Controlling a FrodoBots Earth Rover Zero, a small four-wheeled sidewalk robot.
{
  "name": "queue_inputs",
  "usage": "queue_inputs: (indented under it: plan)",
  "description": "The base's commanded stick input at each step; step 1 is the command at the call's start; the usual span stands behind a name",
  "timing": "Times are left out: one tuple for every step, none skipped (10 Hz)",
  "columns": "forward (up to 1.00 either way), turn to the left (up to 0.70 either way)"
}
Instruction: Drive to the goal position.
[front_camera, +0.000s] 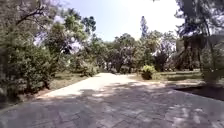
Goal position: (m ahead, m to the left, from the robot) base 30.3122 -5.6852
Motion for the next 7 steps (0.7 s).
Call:
queue_inputs:
  plan:
    - [0.7,0.0]
    - [0.7,0.0]
    - [0.7,0.0]
    - [0.7,0.0]
    - [0.7,0.0]
    - [0.7,0.0]
    - [0.7,0.0]
